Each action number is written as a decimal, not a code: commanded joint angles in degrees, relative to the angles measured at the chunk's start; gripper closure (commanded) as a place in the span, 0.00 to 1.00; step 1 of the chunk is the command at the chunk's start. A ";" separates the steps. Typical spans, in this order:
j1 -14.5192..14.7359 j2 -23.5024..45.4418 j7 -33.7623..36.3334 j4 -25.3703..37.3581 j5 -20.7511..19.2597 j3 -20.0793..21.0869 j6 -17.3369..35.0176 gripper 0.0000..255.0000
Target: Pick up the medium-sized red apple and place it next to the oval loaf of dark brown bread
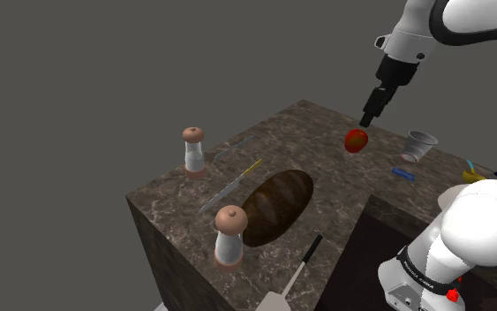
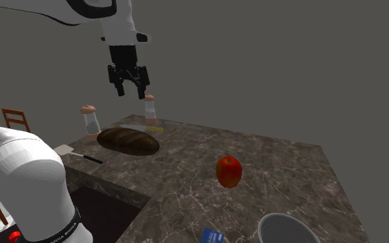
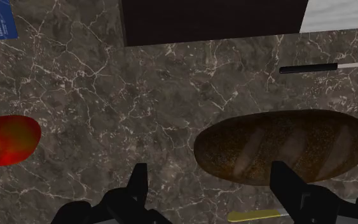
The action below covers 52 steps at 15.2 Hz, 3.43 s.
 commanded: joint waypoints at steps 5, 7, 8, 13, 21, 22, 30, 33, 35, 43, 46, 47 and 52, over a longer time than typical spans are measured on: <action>-1.81 3.50 -4.70 -0.83 -3.33 -4.28 3.80 0.00; -2.69 5.67 -6.99 -0.83 -4.85 -6.39 5.79 0.00; -3.10 6.86 -8.12 -0.73 -5.57 -7.44 6.80 0.00; -4.87 13.71 -13.66 0.81 -8.59 -12.65 11.85 0.00; -6.63 27.33 -22.73 6.83 -10.39 -20.61 19.33 0.00; -6.77 29.23 -23.94 7.88 -10.26 -21.56 20.16 0.00; -8.21 43.77 -33.17 16.43 -6.65 -27.25 25.51 0.00; -8.34 44.72 -33.45 15.00 -6.31 -27.42 27.82 0.00; -8.41 45.43 -33.67 14.11 -6.04 -27.55 29.37 0.00; -8.47 46.02 -33.86 13.44 -5.80 -27.64 30.59 0.00; -8.47 46.02 -33.86 13.45 -5.80 -27.64 30.57 1.00; -8.47 46.02 -33.86 13.45 -5.80 -27.64 30.57 1.00; -8.47 46.02 -33.86 13.45 -5.80 -27.64 30.57 1.00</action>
